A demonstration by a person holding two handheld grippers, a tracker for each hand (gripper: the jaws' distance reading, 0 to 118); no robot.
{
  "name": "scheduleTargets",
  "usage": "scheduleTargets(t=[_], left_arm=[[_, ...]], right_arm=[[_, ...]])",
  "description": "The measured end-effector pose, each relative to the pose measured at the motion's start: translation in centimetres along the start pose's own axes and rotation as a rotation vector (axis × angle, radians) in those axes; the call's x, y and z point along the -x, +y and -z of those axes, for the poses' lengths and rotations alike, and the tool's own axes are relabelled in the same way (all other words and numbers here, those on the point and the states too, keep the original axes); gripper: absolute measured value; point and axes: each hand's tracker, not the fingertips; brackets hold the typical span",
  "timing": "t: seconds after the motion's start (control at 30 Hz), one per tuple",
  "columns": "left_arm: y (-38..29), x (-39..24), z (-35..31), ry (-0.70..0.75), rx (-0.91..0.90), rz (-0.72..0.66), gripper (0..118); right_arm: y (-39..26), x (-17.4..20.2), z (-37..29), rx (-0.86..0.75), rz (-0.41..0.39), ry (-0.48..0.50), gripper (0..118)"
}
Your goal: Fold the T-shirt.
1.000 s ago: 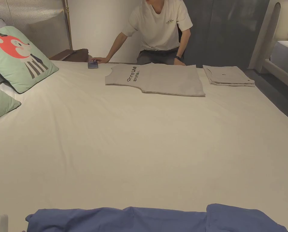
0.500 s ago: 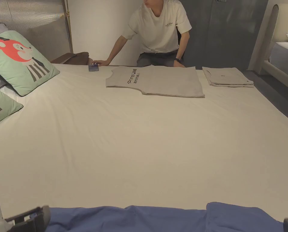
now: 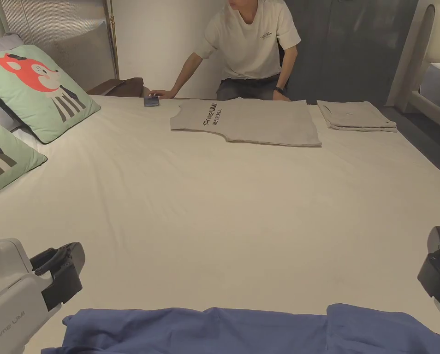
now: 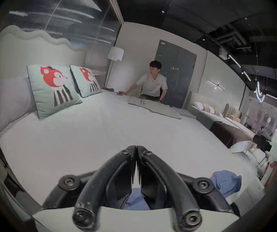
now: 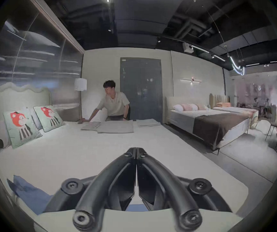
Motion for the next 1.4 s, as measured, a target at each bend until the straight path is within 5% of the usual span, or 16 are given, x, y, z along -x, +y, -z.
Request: scheduleTargets(t=[0.2, 0.23, 0.3, 0.33, 0.63, 0.97, 1.03, 1.1, 1.17, 1.23, 1.4], left_arm=[[-0.4, 5.2, 1.4, -0.038, 0.09, -0.159, 5], [-0.6, 6.6, 1.8, -0.055, 0.123, -0.207, 21], [-1.1, 8.7, 2.4, -0.095, 0.189, -0.305, 92], [-1.5, 10.2, 3.2, -0.131, 0.264, -0.35, 111], [-7.3, 19.2, 8.0, -0.297, 0.593, -0.646, 109], [-9.2, 12.9, 11.2, -0.493, 0.65, -0.709, 109], [-9.2, 11.8, 11.4, -0.478, 0.67, -0.678, 90], [-8.3, 12.8, 11.7, -0.379, 0.69, -0.609, 10], [-8.8, 12.8, 11.8, -0.274, 0.712, -0.527, 6], [-9.0, 13.1, 11.0, -0.38, 0.692, -0.653, 6], [-6.9, 16.8, 8.5, -0.257, 0.633, -0.601, 5]], right_arm=[[-0.5, 2.6, 0.7, 0.018, -0.01, 0.018, 0], [-0.6, 3.0, 0.8, 0.024, -0.007, 0.02, 0], [-1.2, 3.4, 1.4, 0.04, -0.001, 0.029, 0], [-1.3, 3.7, 1.6, 0.047, -0.002, 0.032, 0], [-1.8, 6.4, 2.5, 0.091, -0.042, 0.063, 0], [-1.6, 8.4, 2.5, 0.102, -0.078, 0.085, 0], [-1.5, 8.6, 2.4, 0.1, -0.079, 0.086, 0], [-1.4, 8.8, 2.3, 0.099, -0.081, 0.088, 0], [-1.3, 8.9, 2.2, 0.1, -0.084, 0.091, 0], [-1.3, 8.9, 2.2, 0.099, -0.086, 0.092, 0], [-0.9, 8.8, 2.0, 0.09, -0.087, 0.094, 0]])
